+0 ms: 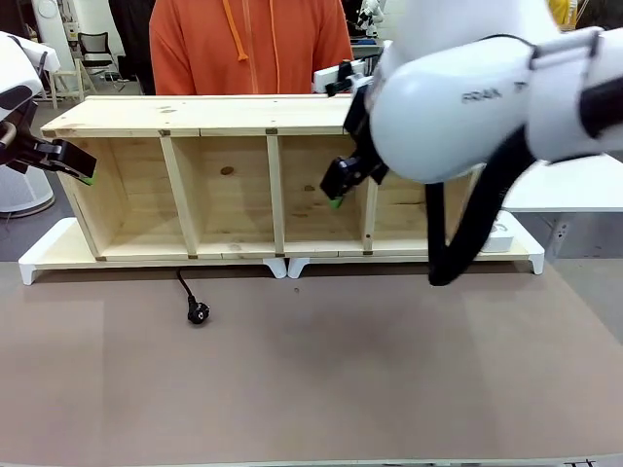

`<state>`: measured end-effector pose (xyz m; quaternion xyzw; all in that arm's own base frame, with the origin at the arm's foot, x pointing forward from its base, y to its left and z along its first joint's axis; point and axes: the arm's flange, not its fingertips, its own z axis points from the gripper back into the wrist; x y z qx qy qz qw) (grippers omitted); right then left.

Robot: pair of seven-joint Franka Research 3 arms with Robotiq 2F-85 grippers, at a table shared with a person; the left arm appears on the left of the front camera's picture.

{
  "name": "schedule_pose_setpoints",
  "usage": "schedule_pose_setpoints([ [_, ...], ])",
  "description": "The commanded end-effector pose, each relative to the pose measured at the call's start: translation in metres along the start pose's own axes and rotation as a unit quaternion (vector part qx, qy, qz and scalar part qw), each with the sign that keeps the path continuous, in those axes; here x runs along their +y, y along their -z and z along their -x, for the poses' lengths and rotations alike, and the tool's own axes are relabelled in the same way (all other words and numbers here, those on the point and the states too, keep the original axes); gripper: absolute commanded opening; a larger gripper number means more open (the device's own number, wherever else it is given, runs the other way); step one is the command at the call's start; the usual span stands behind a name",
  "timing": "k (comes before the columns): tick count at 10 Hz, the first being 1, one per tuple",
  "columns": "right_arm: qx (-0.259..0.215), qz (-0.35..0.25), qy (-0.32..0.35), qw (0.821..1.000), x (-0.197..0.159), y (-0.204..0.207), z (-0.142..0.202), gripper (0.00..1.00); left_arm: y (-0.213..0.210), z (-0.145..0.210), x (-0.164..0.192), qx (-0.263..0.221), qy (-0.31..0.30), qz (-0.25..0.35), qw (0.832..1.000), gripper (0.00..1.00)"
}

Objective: Perform cable management.
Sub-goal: When the cord part of the Power Cable appears at the lower middle area of the table and stops, grasp the cord part of the Power Cable.

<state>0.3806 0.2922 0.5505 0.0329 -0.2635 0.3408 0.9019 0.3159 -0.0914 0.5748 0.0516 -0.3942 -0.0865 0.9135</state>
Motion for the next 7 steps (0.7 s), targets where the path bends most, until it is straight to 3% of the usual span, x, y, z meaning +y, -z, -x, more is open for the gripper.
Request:
schedule_pose_setpoints([
  [1, 0.021, -0.039, -0.018, 0.999, 0.010, 0.017, -0.026, 1.00, 0.000, 0.000, 0.000, 0.000, -0.002, -0.001, 1.000, 1.00],
  [4, 0.032, -0.067, -0.087, 0.993, 0.038, 0.038, -0.045, 1.00, 0.000, 0.000, 0.000, 0.000, -0.002, -0.001, 1.000, 1.00],
  [7, 0.059, -0.079, -0.082, 0.992, 0.067, 0.058, -0.064, 1.00, 0.000, 0.000, 0.000, 0.000, -0.002, -0.001, 1.000, 1.00],
])
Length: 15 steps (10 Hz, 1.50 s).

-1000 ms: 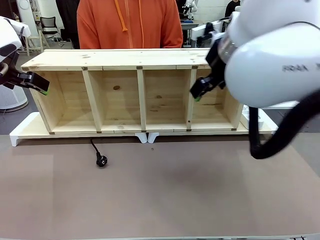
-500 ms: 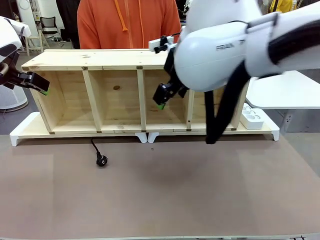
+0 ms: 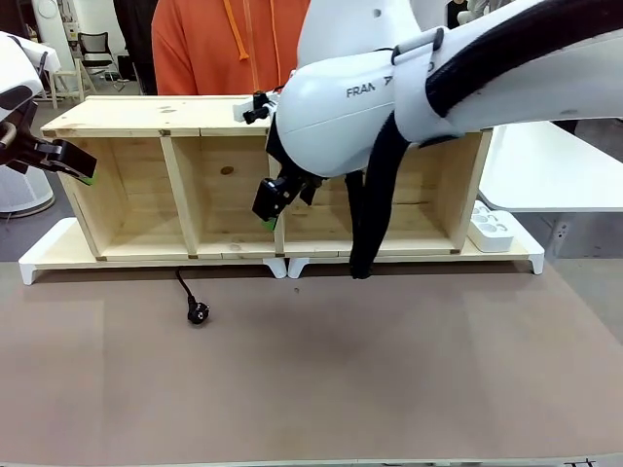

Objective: Perform cable management.
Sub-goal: When the cord part of the Power Cable appears at the lower middle area of the table and stops, grasp the cord part of the Power Cable.

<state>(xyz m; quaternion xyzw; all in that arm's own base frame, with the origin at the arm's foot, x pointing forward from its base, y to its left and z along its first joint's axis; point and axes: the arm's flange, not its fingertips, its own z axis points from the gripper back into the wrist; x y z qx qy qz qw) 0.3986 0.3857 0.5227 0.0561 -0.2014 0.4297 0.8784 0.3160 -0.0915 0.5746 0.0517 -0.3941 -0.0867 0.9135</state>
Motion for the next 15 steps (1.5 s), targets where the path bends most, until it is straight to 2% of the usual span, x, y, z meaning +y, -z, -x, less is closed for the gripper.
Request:
schedule_pose_setpoints([
  [1, 0.005, -0.013, 0.006, 1.000, 0.006, 0.012, -0.017, 1.00, 0.000, 0.000, 0.000, 0.000, -0.002, -0.001, 1.000, 1.00],
  [3, -0.035, 0.029, 0.059, 0.997, 0.000, 0.040, -0.038, 1.00, 0.000, 0.000, 0.000, 0.000, -0.002, -0.001, 1.000, 1.00],
  [4, -0.043, 0.025, 0.070, 0.996, -0.002, 0.052, -0.046, 1.00, 0.000, 0.000, 0.000, 0.000, -0.002, -0.001, 1.000, 1.00],
  [8, 0.009, 0.003, 0.033, 0.999, 0.022, 0.096, -0.070, 1.00, 0.000, 0.000, 0.000, 0.000, -0.002, -0.001, 1.000, 1.00],
  [15, 0.020, -0.009, 0.016, 1.000, 0.038, 0.108, -0.077, 1.00, 0.000, 0.000, 0.000, 0.000, -0.002, -0.001, 1.000, 1.00],
])
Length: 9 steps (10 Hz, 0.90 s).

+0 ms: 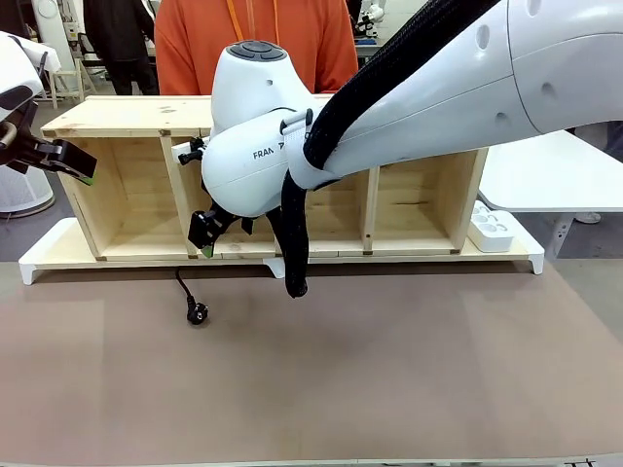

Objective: Perform cable management.
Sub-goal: When the cord part of the Power Cable appears at the lower middle area of the table and stops, grasp the cord part of the Power Cable.

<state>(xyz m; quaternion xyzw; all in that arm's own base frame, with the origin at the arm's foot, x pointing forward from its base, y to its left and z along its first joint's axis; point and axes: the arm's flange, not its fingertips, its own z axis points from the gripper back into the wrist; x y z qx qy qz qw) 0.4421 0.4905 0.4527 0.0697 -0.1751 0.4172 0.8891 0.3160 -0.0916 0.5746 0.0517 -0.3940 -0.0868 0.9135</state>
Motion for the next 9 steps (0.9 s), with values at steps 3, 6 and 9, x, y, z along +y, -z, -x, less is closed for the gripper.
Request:
schedule_pose_setpoints([
  [3, 0.000, 0.000, 0.000, 1.000, 0.0002, -0.0006, -0.0001, 1.00, 0.0000, 0.0000, 0.0002, 0.000, -0.002, -0.001, 1.000, 1.00],
  [6, 0.000, 0.000, 0.000, 1.000, 0.0002, -0.0006, -0.0001, 1.00, 0.0000, 0.0000, 0.0002, 0.000, -0.002, -0.001, 1.000, 1.00],
  [9, -0.007, -0.006, -0.003, 1.000, 0.0000, 0.0040, -0.0093, 1.00, 0.0000, 0.0000, 0.0002, 0.000, -0.002, -0.001, 1.000, 1.00],
])
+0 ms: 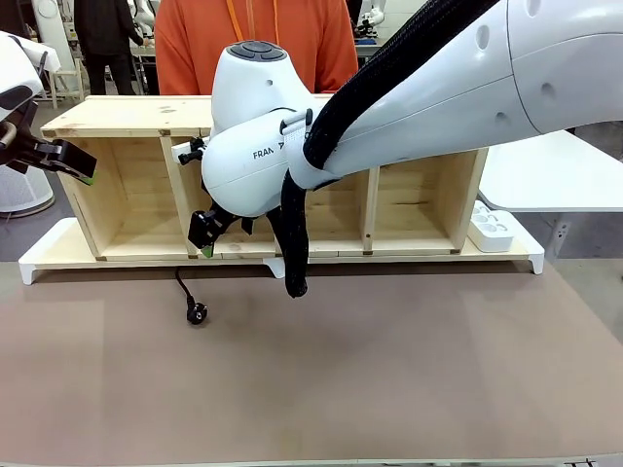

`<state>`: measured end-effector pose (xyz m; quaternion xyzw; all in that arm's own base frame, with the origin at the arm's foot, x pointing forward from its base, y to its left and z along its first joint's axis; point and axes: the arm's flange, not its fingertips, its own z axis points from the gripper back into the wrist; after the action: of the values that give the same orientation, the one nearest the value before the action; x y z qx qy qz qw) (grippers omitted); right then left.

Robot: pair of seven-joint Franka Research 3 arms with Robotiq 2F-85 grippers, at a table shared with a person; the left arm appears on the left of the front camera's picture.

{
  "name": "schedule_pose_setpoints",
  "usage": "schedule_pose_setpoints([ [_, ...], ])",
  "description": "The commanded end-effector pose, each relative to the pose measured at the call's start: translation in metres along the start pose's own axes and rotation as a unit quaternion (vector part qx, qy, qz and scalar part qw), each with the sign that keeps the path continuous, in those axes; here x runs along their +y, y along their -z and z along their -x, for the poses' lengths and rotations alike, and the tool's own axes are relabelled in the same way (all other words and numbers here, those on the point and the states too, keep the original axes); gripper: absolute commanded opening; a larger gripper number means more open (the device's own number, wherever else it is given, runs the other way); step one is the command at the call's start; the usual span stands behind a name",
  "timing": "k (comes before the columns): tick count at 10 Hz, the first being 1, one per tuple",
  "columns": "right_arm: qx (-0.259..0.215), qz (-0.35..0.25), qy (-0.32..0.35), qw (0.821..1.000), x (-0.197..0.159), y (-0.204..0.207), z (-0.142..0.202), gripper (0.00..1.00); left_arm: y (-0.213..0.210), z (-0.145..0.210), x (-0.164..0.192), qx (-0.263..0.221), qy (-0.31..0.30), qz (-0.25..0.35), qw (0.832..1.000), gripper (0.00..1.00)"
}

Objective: Perform cable management.
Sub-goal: When the cord part of the Power Cable appears at the lower middle area of the table and stops, grasp the cord part of the Power Cable.

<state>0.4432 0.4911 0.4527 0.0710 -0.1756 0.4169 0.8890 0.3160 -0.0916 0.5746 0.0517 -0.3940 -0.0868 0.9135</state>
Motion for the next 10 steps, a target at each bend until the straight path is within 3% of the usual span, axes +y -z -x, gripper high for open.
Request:
schedule_pose_setpoints([
  [1, -0.006, -0.008, -0.012, 1.000, 0.003, 0.012, -0.021, 1.00, 0.000, 0.000, 0.000, 0.000, -0.002, -0.001, 1.000, 1.00],
  [8, -0.016, -0.048, 0.000, 0.999, 0.028, 0.053, -0.022, 1.00, 0.000, 0.000, 0.000, 0.000, -0.002, -0.001, 1.000, 1.00],
  [9, 0.011, -0.042, 0.018, 0.999, 0.019, 0.099, -0.026, 1.00, 0.000, 0.000, 0.000, 0.000, -0.002, -0.001, 1.000, 1.00],
  [10, 0.014, -0.042, 0.021, 0.999, 0.018, 0.101, -0.026, 1.00, 0.000, 0.000, 0.000, 0.000, -0.002, -0.001, 1.000, 1.00],
])
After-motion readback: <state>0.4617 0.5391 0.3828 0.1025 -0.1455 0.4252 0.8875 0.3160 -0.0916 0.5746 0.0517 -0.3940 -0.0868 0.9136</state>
